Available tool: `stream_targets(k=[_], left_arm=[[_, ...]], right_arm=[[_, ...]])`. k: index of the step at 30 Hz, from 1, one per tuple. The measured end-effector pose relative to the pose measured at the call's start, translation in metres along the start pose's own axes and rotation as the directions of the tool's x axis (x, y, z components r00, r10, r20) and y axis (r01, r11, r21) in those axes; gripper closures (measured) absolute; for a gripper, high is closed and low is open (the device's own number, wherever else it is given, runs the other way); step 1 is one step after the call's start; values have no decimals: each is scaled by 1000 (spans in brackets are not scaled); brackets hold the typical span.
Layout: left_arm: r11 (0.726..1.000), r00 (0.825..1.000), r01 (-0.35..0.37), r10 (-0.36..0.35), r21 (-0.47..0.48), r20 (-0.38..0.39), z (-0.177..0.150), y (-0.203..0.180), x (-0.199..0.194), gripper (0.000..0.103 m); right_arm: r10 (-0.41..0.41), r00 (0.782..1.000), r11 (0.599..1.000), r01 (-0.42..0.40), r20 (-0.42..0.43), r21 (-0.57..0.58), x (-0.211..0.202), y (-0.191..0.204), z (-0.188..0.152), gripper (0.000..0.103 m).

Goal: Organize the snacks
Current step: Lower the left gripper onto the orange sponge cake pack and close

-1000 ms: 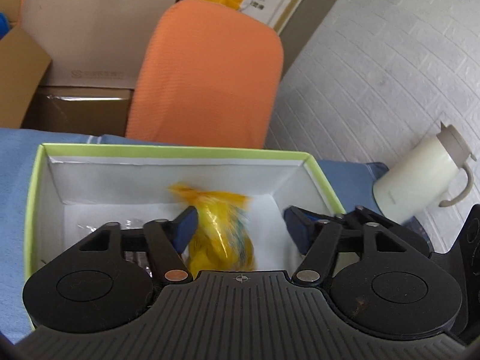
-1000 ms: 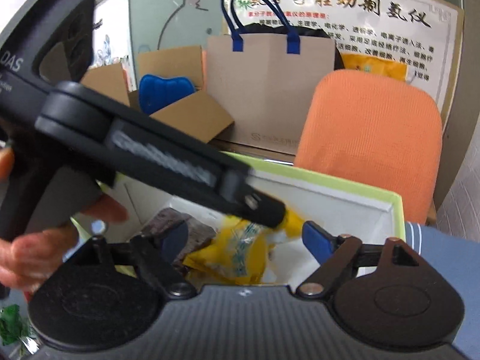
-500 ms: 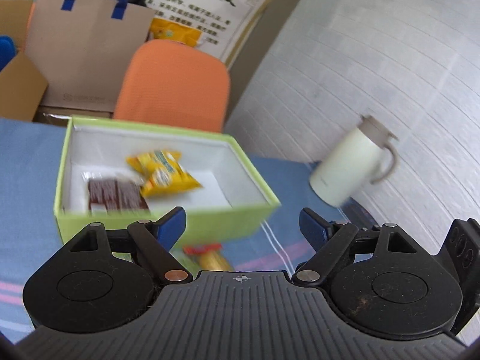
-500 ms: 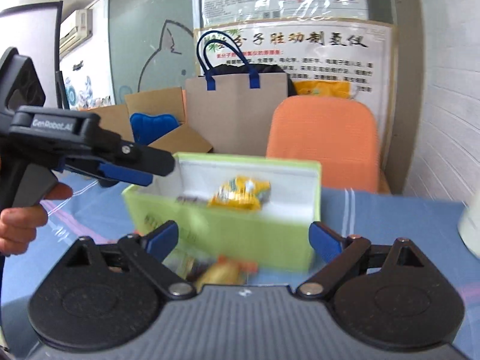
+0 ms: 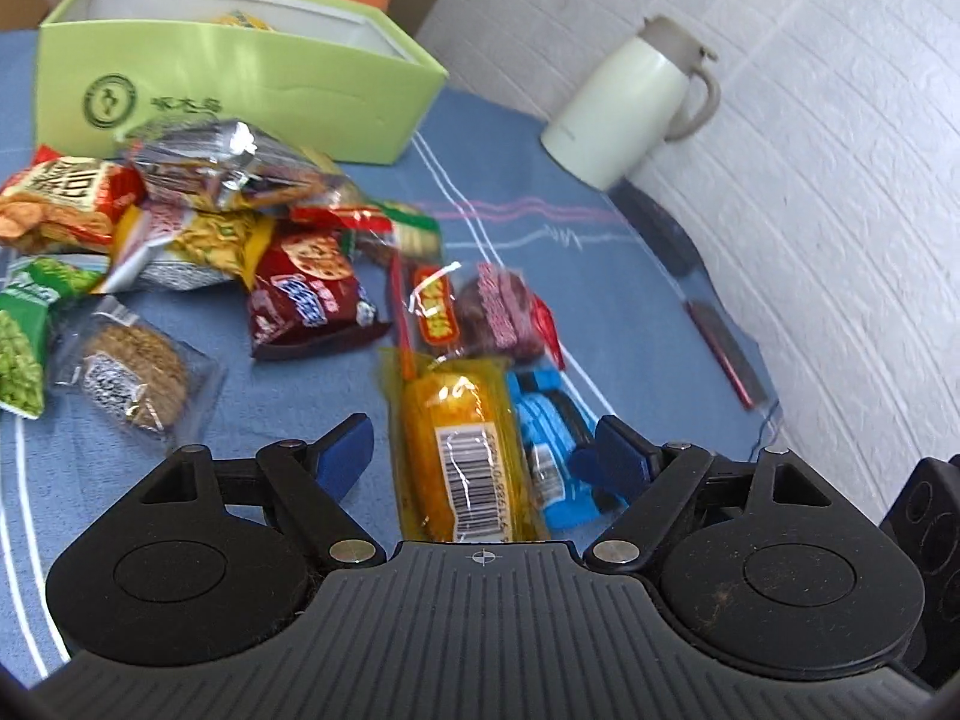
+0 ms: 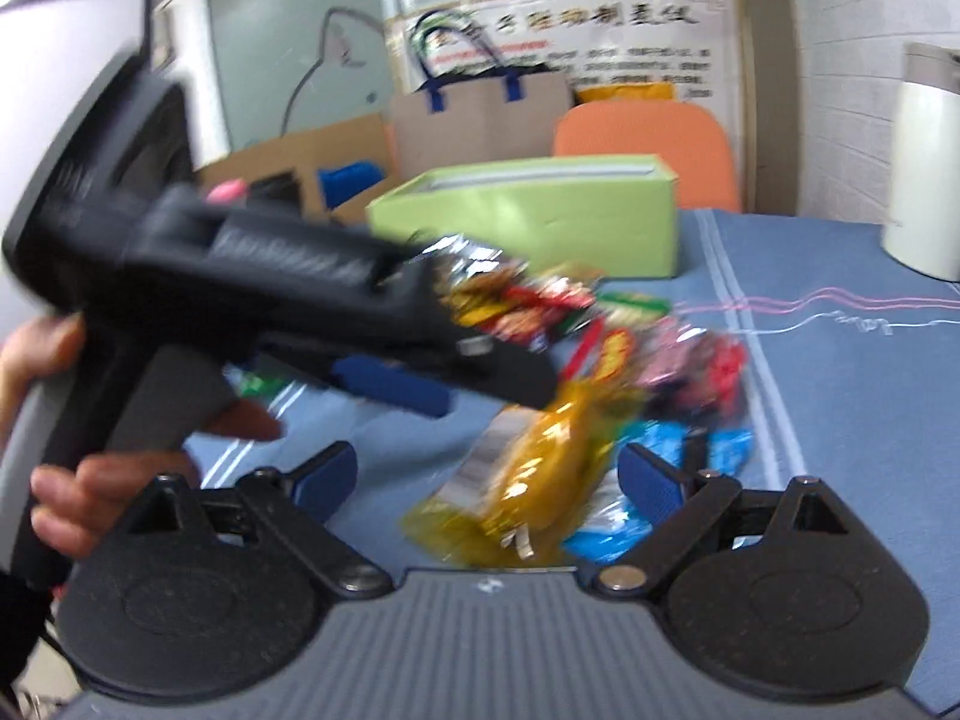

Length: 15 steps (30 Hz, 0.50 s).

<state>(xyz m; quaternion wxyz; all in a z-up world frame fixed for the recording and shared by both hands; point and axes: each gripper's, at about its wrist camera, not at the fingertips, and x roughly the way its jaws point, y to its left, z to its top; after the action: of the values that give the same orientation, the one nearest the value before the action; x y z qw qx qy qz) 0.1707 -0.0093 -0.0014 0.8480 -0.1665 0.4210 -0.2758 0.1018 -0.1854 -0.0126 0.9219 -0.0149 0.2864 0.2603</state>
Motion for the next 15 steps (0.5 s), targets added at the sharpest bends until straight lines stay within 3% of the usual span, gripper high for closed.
stream_targets(k=[3,8,15], left_arm=[[999,999,22,-20,47,-40,5,-1,8,38],[999,995,-17,20,35,-99,4,9,21,61],[996,995,-84,83,-32,-56,-16,34,-21,64]], right_arm=[[-3,1000,999,2,-30,-38,16,5,-2,10],[-9,998,995,4,-56,-103,28,17,-2,10],[97,993,980,-106,-63,-170,37,46,-3,10]])
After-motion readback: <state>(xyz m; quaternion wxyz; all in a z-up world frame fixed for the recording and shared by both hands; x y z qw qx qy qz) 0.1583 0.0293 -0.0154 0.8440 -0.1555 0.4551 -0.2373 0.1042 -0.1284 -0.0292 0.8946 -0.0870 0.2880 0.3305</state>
